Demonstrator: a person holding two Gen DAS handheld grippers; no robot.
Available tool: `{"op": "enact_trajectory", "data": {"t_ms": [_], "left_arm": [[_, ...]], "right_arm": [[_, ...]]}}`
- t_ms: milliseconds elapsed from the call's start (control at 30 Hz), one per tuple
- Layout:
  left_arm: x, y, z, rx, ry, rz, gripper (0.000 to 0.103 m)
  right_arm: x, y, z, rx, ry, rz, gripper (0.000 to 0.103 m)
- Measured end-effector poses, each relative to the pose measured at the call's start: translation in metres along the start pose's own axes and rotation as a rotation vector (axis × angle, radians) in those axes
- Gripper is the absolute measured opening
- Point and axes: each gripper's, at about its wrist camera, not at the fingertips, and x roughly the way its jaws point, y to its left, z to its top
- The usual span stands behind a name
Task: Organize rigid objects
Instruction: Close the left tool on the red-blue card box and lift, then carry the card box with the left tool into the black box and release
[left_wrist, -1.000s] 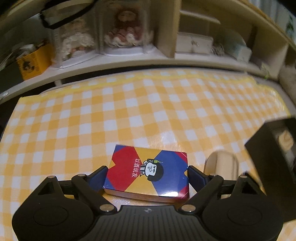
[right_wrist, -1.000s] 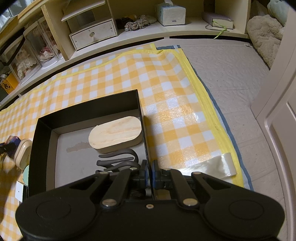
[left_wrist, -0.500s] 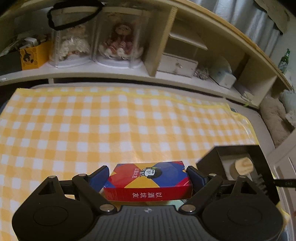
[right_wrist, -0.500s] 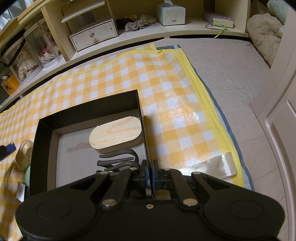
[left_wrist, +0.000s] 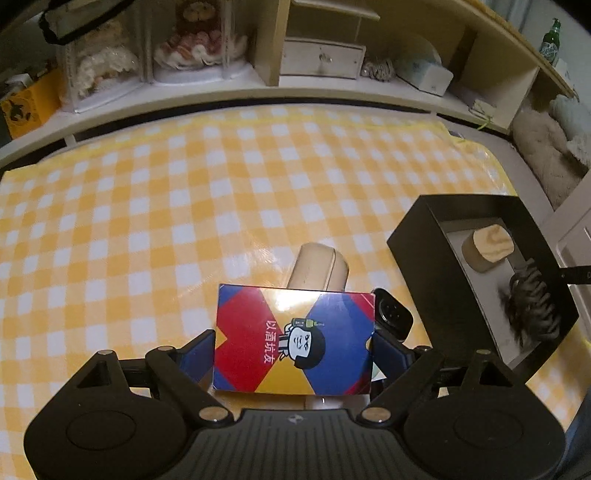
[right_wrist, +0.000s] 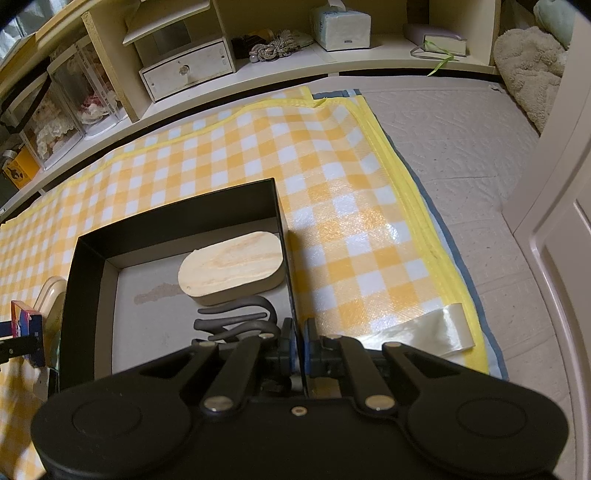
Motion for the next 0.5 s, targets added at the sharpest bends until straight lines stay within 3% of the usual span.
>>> {"op": "enact_trajectory", "data": {"t_ms": [333, 500], "left_arm": [[0.0104, -0.0018, -0.0014, -0.009, 0.011, -0.004, 0.088], [0.0053, -0.0004, -0.0008, -0.044, -0.043, -0.018, 0.088]], "right_arm": [[0.0004, 0.0008, 0.0, 0.0, 0.001, -0.001, 0.005], [0.0006, 0.0012, 0.0001, -0.001, 0.001, -0.001, 0.005]]}}
